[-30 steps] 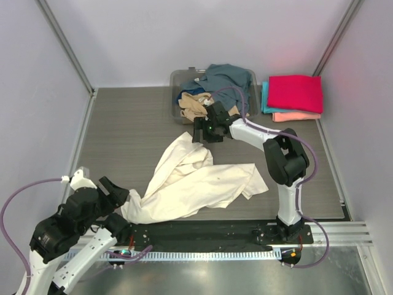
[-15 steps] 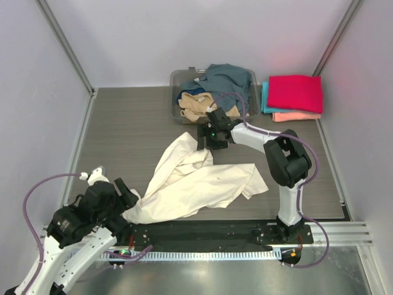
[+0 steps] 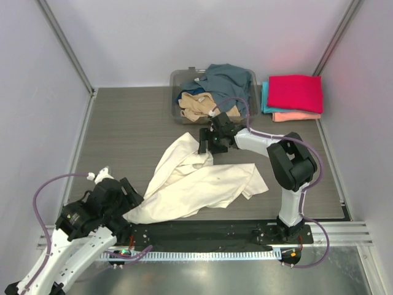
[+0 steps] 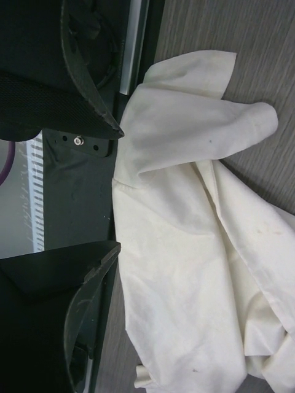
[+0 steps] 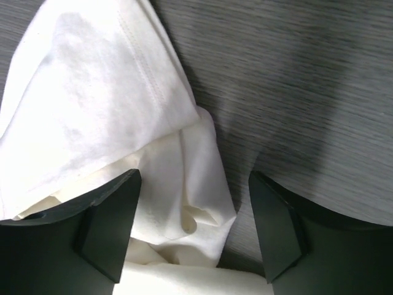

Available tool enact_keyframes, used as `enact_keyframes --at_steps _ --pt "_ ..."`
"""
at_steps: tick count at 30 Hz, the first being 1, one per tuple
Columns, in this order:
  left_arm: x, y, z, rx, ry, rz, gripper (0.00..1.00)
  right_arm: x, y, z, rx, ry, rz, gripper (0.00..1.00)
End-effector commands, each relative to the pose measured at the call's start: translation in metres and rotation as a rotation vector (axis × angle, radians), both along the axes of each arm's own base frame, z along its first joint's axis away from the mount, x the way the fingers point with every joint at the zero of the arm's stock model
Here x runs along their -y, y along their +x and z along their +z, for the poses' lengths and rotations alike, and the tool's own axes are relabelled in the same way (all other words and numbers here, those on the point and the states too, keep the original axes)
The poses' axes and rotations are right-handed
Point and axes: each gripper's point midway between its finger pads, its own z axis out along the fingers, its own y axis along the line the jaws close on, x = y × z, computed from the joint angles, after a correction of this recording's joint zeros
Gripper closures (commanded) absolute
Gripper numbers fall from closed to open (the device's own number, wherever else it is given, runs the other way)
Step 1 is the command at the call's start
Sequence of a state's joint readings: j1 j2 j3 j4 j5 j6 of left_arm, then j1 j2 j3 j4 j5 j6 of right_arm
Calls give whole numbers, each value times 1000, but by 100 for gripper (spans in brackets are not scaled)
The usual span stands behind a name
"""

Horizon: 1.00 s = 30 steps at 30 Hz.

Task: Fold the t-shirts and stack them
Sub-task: Flatten the tshirt out

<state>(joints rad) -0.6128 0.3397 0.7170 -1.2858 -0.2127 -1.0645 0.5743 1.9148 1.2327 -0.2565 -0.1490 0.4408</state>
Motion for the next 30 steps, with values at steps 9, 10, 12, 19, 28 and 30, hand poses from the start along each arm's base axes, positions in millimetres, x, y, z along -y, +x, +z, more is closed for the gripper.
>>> enact_keyframes --at_steps 9,10,12,19,28,30 --pt "21 17 -18 -73 -31 27 32 18 -25 -1 -39 47 -11 88" --pt "21 16 -18 -76 -28 22 32 27 -25 6 -27 55 -31 98" --pt "21 16 -16 -60 -40 21 32 57 -22 8 -34 58 -115 99" --pt "22 17 -14 -41 -54 24 32 163 -76 7 -66 -2 -404 90" --pt "17 16 0 -18 -22 -5 31 172 -79 56 55 43 -464 32" --pt "8 15 14 2 37 -34 30 176 -65 70 98 17 -472 32"
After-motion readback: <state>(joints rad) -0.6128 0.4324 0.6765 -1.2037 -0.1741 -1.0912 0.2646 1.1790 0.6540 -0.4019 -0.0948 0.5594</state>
